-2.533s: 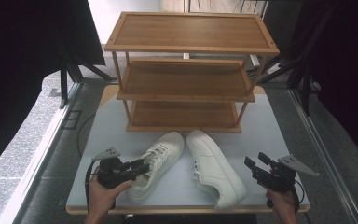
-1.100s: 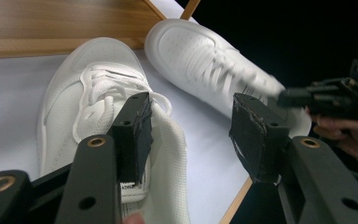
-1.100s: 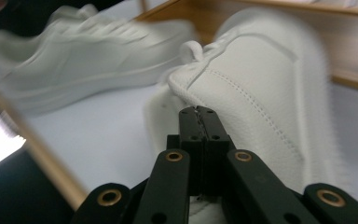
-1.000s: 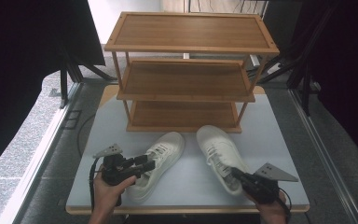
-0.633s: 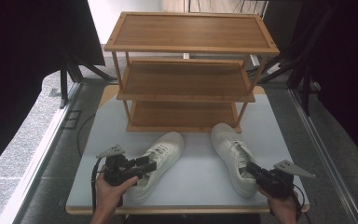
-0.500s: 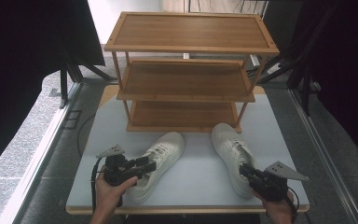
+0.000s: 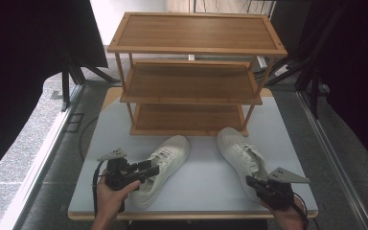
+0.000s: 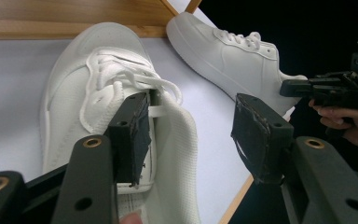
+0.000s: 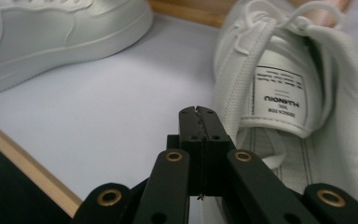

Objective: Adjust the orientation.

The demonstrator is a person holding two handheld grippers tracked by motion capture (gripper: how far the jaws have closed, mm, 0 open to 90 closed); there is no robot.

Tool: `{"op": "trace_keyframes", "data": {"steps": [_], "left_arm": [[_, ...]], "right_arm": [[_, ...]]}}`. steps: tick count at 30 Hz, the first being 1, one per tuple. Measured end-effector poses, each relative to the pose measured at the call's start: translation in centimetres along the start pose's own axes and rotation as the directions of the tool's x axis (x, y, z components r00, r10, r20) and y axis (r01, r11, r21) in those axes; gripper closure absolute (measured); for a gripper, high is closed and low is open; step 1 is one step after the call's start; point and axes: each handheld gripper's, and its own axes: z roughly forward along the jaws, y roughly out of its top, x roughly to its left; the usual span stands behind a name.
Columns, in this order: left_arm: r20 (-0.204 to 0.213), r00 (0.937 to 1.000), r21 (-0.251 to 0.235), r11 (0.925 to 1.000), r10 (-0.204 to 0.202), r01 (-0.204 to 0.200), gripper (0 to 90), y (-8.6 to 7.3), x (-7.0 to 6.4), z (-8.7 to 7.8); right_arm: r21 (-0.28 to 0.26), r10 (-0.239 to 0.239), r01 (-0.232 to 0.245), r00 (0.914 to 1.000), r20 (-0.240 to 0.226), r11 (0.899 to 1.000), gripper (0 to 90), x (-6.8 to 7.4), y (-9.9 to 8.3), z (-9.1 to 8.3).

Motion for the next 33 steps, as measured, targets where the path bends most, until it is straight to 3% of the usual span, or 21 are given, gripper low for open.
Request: {"op": "trace_keyframes", "data": {"steps": [4, 10, 14, 15, 16, 17, 19, 26, 33], "left_arm": [[0.000, 1.0000, -0.009, 0.9999, -0.007, 0.007, 46.0, 0.1, 0.0, -0.2], [-0.011, 0.9998, -0.032, 0.9993, -0.019, 0.018, 46.0, 0.2, 0.4, -1.0], [-0.011, 0.9997, -0.038, 0.9990, -0.022, 0.022, 45.9, 0.2, 0.4, -1.0], [-0.009, 0.9998, -0.034, 0.9993, -0.019, 0.019, 45.8, 0.2, 0.5, -1.0], [-0.009, 0.9998, -0.034, 0.9993, -0.019, 0.019, 45.6, 0.2, 0.5, -1.0], [-0.010, 0.9998, -0.027, 0.9995, -0.019, 0.019, 45.5, 0.1, 0.4, -0.8], [-0.010, 0.9997, -0.018, 0.9996, -0.022, 0.021, 45.3, 0.0, 0.4, -0.5], [0.010, 0.9998, -0.036, 0.9992, -0.015, 0.016, 44.6, 0.4, 0.1, -1.0], [-0.010, 0.9993, -0.041, 0.9985, -0.037, 0.037, 44.6, 0.4, 1.0, -1.1]], "right_arm": [[0.013, 0.009, -0.009, 0.9999, 0.006, 1.000, 90.0, -0.9, -0.3, -0.5], [0.009, 0.013, -0.013, 0.9995, -0.030, 1.000, 89.7, -1.7, -0.3, -0.7], [0.002, -0.002, 0.002, 0.9986, -0.054, 1.000, 80.4, -1.3, -0.2, -0.6], [-0.023, -0.005, 0.003, 0.9972, -0.075, 1.000, 75.1, -1.0, 0.0, -0.7], [-0.023, -0.005, 0.003, 0.9972, -0.075, 1.000, 75.1, -1.0, 0.0, -0.7], [-0.066, -0.001, -0.005, 0.9949, -0.101, 0.998, 70.7, -0.8, 0.3, -1.1], [-0.095, -0.001, -0.010, 0.9936, -0.113, 0.995, 67.9, -0.7, 0.6, -1.4], [-0.148, 0.005, -0.019, 0.9956, -0.094, 0.989, 63.5, -1.0, 1.0, -2.3], [-0.155, 0.022, -0.033, 0.9970, -0.075, 0.987, 61.7, -1.5, 0.8, -2.7]]}}
